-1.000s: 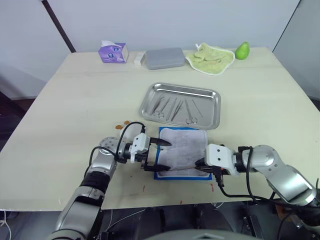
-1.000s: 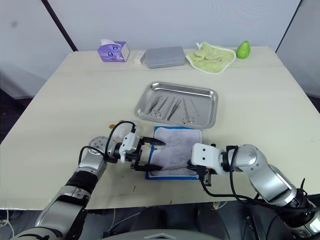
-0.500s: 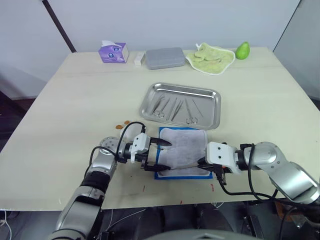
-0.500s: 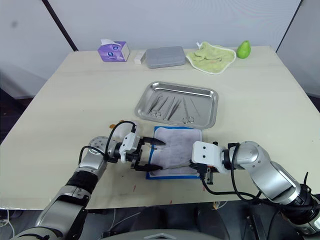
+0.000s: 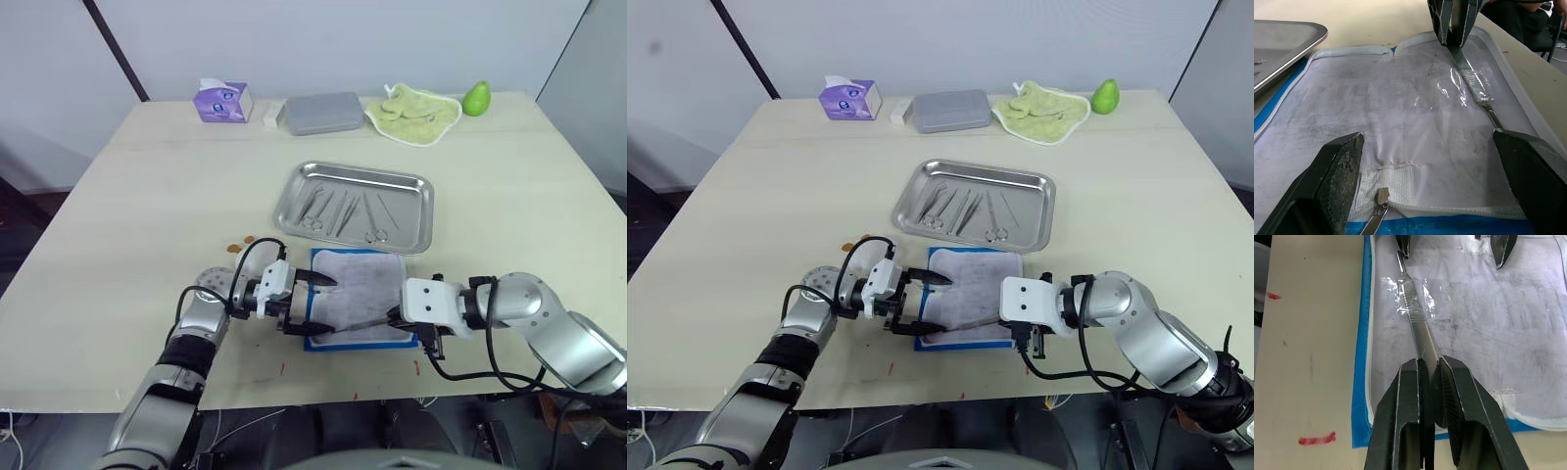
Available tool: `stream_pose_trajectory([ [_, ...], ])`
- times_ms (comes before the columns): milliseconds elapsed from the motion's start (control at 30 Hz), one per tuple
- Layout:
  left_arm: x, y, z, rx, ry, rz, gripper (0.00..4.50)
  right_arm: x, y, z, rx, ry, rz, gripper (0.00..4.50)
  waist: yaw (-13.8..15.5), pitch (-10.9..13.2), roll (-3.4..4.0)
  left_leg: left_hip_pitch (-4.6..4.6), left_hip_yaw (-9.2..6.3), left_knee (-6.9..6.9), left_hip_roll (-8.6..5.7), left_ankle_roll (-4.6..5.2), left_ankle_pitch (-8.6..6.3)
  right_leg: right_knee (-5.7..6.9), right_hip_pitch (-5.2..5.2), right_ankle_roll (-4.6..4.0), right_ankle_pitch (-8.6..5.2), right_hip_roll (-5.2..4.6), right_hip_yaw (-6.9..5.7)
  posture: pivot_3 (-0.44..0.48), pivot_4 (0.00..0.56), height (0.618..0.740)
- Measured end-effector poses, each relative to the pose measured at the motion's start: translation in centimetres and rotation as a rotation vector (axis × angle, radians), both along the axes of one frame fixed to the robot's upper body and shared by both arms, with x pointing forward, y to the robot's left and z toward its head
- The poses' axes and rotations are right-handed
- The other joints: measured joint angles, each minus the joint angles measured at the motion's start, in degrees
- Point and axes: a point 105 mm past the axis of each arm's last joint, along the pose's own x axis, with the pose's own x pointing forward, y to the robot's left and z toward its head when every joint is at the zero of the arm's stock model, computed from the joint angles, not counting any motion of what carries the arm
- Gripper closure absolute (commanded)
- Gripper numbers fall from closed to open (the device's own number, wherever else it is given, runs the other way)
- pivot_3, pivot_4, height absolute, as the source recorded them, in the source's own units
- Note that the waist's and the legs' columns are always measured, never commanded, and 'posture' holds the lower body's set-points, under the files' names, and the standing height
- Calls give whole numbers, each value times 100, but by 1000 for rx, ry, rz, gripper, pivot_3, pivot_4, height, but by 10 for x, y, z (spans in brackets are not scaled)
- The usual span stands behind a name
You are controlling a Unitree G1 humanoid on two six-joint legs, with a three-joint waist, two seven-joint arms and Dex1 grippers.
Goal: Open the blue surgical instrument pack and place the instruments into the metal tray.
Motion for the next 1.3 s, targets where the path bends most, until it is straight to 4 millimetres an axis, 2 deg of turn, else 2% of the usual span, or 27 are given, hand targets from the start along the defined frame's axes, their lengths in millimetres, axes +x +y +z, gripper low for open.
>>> stream_pose_trajectory([
  [467,0,-1,1,4,-3,-3,0,1,-17,2,-26,-11,-34,4446,4,12,-9,-3,-1,0,-1,0,0,-2,0,2,-1,-4,-1,0,150,740],
  [600,0,0,1,6,-4,-3,0,3,-33,4,-36,-18,-72,4446,1,14,-11,-2,0,0,-1,0,0,-1,0,14,-8,-4,-2,0,150,740],
  [833,-1,-1,2,11,2,-3,0,2,-46,6,-40,-2,-99,4446,2,27,-14,-8,0,0,-1,-1,0,-6,-1,14,-6,-7,-2,0,150,740],
  [1000,-2,-2,4,12,3,-3,0,2,-54,12,-24,10,-121,4446,7,44,-22,-21,-1,0,-2,-1,0,-11,-10,5,1,-9,-4,0,150,740],
  [1133,-2,-3,4,13,6,-5,0,11,-75,29,29,5,-221,4446,10,49,-28,-29,-4,0,-4,-1,-1,-19,-11,5,2,-10,-8,0,150,740],
  [1300,-2,-2,4,14,6,-5,0,12,-81,36,103,33,-269,4446,10,49,-27,-29,-7,-3,-4,-1,0,-19,-10,5,2,-9,-9,0,150,740],
])
